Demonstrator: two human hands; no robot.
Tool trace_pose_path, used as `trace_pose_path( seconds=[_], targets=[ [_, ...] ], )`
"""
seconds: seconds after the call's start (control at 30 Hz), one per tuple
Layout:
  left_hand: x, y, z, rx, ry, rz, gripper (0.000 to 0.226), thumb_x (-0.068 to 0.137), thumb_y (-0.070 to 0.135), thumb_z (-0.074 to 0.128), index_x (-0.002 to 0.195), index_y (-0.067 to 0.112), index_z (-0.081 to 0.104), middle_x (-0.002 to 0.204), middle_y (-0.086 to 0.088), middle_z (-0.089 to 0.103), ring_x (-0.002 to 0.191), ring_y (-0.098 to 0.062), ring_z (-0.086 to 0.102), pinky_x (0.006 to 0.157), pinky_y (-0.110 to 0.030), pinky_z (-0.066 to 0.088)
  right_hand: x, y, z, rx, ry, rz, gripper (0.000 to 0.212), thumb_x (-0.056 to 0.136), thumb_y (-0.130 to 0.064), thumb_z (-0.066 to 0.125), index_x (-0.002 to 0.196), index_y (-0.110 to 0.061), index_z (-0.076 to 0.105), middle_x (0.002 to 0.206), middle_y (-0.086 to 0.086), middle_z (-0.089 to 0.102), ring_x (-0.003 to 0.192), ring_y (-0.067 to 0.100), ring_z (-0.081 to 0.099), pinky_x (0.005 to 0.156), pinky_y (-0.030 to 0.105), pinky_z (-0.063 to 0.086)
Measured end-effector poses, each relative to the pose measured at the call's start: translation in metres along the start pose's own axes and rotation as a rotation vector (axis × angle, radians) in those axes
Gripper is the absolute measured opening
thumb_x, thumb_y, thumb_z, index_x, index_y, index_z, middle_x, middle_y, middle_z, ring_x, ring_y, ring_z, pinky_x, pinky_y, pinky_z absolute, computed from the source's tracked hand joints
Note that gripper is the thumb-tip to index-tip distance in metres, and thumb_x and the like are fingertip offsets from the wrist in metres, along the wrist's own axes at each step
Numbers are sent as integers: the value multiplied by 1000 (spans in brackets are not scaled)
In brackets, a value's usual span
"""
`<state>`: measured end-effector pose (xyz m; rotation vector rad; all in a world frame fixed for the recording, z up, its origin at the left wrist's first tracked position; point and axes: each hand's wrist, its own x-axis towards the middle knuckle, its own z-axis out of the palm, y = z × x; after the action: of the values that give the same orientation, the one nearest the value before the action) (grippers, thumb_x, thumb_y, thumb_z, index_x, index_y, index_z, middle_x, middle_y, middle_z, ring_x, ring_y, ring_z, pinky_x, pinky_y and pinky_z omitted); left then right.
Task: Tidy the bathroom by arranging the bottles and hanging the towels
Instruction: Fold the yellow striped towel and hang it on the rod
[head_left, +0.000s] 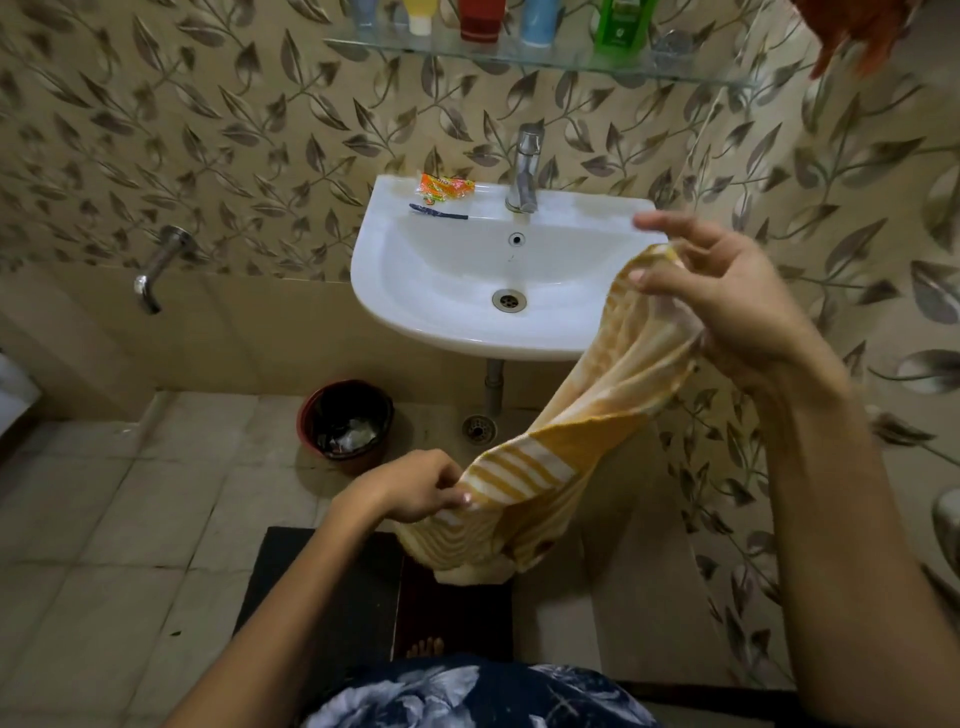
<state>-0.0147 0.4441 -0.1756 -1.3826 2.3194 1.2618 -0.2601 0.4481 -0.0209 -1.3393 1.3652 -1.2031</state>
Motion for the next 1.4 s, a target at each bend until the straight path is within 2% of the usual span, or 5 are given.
trace_pose_path(
  seconds=[0.33, 0.5, 0.7, 1.13, 1.4],
  targets=[
    [-26, 76, 9, -1138, 238, 290, 31, 98, 22, 42, 93, -6, 54, 66, -13, 40, 55, -22, 37, 49, -25, 31, -18, 71, 72, -263, -387, 142, 20, 98, -17, 44, 110, -16, 61, 104, 3, 65, 101, 15, 60, 90, 20, 46],
    [-19, 80, 0, -1571, 472, 109, 24, 99, 19, 42, 80, 7, 50, 41, 6, 44, 30, 0, 39, 30, -12, 31, -55, 72, 78, -261, -41, 82, 39, 72, -66, 58, 102, -42, 54, 111, -15, 50, 105, 5, 55, 90, 23, 48],
    [-18, 86, -5, -1898, 551, 68, 13, 98, 13, 45, 100, 2, 49, 63, -13, 66, 56, -16, 70, 50, -28, 59, -83, 75, 100, -406, 73, 52, 52, 68, -60, 66, 97, -36, 30, 103, -14, 45, 90, -2, 53, 71, 23, 51],
    [-19, 65, -17, -1780, 911, 66, 63, 86, -7, 59, 128, 24, 24, 95, -15, 64, 60, -10, 71, 53, -23, 57, -75, 77, 87, -414, -175, 55, 26, 97, -31, 45, 72, -25, 39, 63, -10, 42, 54, 1, 38, 55, 25, 31],
    [-14, 61, 9, -1298, 928, 34, 28, 89, -4, 48, 95, 11, 71, 84, -4, 70, 80, -12, 66, 75, -26, 55, -72, 40, 74, -95, -145, -151, 23, 95, -31, 36, 81, -16, 47, 71, -11, 45, 65, 1, 42, 61, 14, 36]
  ],
)
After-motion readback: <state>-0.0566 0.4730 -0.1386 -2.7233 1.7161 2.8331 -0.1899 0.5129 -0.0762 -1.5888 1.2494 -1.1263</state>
